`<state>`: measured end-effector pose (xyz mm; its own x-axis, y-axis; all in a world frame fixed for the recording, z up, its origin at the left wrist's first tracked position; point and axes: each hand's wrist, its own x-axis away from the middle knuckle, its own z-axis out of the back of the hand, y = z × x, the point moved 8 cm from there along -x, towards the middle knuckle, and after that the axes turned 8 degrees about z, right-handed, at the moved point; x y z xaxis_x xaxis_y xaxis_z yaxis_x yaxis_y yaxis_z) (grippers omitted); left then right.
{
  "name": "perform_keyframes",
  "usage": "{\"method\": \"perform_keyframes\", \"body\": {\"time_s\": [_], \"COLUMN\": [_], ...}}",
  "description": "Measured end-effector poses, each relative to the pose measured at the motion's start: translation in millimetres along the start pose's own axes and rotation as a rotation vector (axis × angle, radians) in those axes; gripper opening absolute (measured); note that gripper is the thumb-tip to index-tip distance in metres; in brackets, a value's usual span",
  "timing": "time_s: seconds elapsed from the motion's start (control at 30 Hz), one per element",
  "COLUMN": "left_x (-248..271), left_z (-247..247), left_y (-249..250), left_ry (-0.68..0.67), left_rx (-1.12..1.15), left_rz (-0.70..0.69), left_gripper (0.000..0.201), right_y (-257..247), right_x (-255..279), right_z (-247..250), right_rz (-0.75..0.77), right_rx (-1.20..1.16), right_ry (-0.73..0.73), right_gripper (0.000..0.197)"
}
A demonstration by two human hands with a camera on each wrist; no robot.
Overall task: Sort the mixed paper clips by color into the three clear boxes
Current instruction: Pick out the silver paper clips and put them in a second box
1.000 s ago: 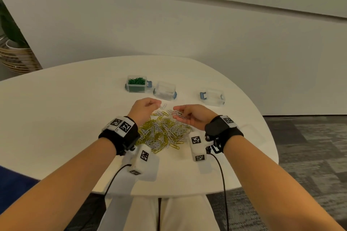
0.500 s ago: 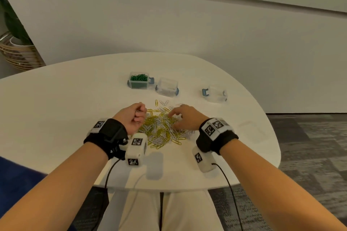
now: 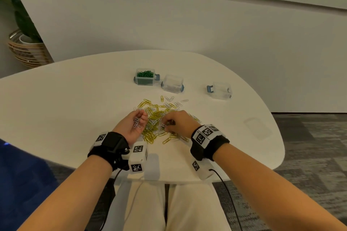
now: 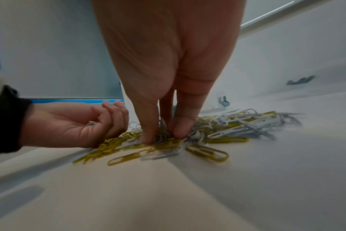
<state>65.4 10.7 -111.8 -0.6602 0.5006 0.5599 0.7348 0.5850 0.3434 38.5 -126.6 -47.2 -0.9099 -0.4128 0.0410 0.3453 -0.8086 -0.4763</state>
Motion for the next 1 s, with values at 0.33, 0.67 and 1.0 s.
{"method": "perform_keyframes", "body": {"time_s": [0.33, 0.67, 1.0], "left_x": [4, 4, 4], "left_z": [-1, -7, -1], "left_y": [1, -1, 9], "left_ry": [-0.247, -0.336, -0.296], "left_rx": [0.123, 0.049, 0.043], "left_rz": [-0.084, -0.039, -0.099], "left_gripper": [0.078, 0.07, 0.103], "right_y": [37, -31, 15], "right_x": [4, -44, -32], "right_z": [3, 13, 25], "right_rz": [-0.294, -0.104, -0.224], "right_rx": [-0.841, -0.665, -0.536], "right_ry": [0.141, 0.141, 0.234], "right_gripper": [0.023, 0.019, 0.02]}}
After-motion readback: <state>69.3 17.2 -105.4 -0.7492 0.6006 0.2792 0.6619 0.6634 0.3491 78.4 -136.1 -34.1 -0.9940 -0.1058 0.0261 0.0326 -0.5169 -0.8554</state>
